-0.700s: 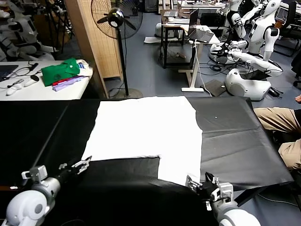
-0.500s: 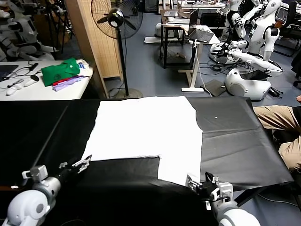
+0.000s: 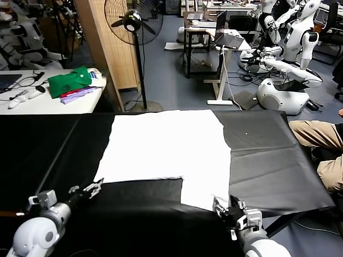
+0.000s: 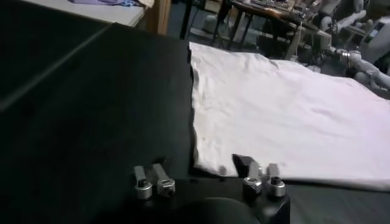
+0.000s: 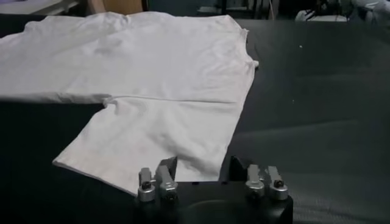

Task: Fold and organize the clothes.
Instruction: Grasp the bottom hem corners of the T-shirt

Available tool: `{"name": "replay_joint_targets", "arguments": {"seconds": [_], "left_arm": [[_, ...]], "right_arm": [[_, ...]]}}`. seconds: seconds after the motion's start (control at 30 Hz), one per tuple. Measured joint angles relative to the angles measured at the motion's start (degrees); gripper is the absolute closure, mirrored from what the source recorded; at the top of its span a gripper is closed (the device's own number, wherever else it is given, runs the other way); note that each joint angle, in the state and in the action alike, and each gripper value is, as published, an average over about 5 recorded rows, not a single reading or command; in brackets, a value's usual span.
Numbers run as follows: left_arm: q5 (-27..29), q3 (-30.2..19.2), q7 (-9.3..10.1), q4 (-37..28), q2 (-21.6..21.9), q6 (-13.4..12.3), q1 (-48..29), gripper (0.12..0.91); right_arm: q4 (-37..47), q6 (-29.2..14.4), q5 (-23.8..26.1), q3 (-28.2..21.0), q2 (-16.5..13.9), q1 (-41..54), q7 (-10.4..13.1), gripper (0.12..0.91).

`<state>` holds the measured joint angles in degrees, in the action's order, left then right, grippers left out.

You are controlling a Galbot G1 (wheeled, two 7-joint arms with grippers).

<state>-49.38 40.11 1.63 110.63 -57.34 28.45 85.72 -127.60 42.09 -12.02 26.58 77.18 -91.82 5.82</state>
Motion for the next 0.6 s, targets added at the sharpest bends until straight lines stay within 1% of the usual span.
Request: {"name": "replay_joint_targets", "arguments": {"seconds": [0.03, 0.07, 0.1, 0.13, 0.2, 0.23, 0.4, 0.5, 0.6], "left_arm": [[-0.1, -0.1, -0.19, 0.1, 0.0, -0.1, 0.1, 0.69], [-0.2, -0.1, -0.35, 0.3, 0.0, -0.3, 0.1, 0.74], [-0.3, -0.1, -0.48, 0.4, 0.0, -0.4, 0.2, 0.801], [-0.4, -0.1, -0.53, 0.7, 0.0, -0.5, 0.4, 0.845], [-0.5, 0.0, -0.33, 1.3, -0.1, -0.7, 0.8, 0.895], [-0.5, 0.2, -0.13, 1.7, -0.1, -0.7, 1.1, 0.904], [-1.6, 1.9, 1.52, 5.2, 0.6, -0.6, 3.7, 0.903], [-2.2, 3.5, 2.3, 8.4, 1.1, -0.6, 6.7, 0.903], [-2.6, 5.3, 2.61, 11.6, 1.3, -0.9, 10.4, 0.903]], "right_arm": [[-0.2, 0.0, 0.1, 0.1, 0.1, -0.2, 0.2, 0.86], [-0.5, 0.1, 0.1, 0.3, 0.1, -0.4, 0.4, 0.886], [-0.8, 0.1, 0.2, 0.4, 0.2, -0.7, 0.6, 0.895], [-1.3, 0.1, 0.2, 0.6, 0.3, -1.0, 0.8, 0.904], [-2.6, 0.2, 0.2, 0.9, 0.3, -1.8, 1.2, 0.904], [-3.3, 0.2, 0.2, 1.1, 0.3, -2.2, 1.4, 0.904], [-7.9, 0.2, -0.4, 2.8, 0.1, -5.4, 1.8, 0.904], [-9.9, 0.2, -1.6, 4.4, -0.5, -7.3, 1.5, 0.904], [-10.4, 0.2, -3.0, 6.0, -1.6, -7.6, 0.8, 0.904]]}}
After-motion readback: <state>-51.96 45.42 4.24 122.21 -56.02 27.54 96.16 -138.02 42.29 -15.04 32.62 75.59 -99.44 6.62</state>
